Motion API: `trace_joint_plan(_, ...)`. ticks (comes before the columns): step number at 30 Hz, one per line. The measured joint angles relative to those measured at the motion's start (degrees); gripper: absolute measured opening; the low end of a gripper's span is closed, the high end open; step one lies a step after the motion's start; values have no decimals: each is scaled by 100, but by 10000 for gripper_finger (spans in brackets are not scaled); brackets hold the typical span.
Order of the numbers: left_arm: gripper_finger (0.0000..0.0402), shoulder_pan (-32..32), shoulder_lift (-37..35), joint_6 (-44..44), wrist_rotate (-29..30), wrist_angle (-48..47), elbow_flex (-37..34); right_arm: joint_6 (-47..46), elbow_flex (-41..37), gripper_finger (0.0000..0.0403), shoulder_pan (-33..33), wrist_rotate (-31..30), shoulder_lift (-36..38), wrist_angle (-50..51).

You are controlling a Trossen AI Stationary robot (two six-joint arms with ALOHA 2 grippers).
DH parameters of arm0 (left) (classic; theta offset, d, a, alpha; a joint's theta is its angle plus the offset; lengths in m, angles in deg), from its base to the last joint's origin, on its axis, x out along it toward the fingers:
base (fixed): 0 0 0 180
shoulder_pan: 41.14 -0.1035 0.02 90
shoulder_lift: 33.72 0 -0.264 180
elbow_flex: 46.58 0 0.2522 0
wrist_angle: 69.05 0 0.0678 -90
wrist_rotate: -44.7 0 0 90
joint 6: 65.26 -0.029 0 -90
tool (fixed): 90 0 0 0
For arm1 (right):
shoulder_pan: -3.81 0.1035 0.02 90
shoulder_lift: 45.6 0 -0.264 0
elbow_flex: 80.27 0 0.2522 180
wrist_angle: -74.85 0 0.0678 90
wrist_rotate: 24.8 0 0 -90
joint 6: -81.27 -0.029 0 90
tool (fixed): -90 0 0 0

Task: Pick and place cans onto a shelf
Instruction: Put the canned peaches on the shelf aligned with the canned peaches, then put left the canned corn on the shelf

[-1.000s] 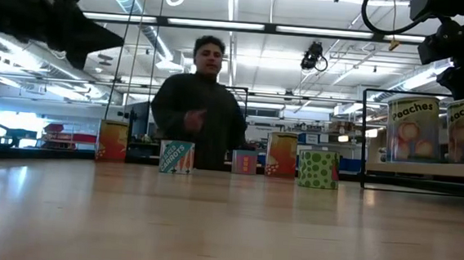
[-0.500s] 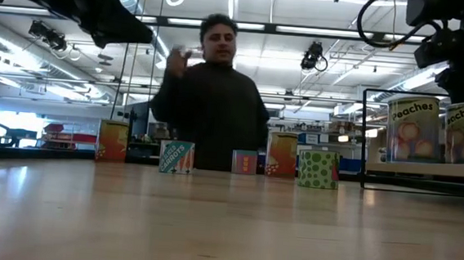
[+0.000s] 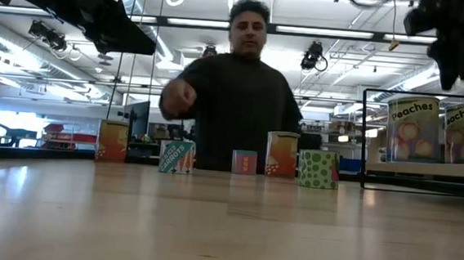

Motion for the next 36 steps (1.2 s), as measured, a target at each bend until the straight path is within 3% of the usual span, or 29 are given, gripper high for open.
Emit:
trace_joint_plan(6, 203, -651, 2, 386, -314, -418, 183, -27, 1120, 378, 121, -135, -309, -163)
trace_joint_plan(10, 239, -1337, 59, 677, -320, -1734, 954, 96, 1540, 378, 335, -166, -488, -904)
trace_joint_plan(18, 299, -2777, 391, 1261, -444, -3878, 2210, 550, 1547, 378, 1010, -166, -728, -2967)
trace_joint_plan(26, 318, -3955, 1177, 1861, -608, -4258, 2249, 898, 1271, 378, 1500, -166, -1362, -4732)
trace_joint_plan(36, 319, -4627, 2244, 1849, -422, -3853, 2243, 937, 1220, 378, 1752, -165, -2424, -5475)
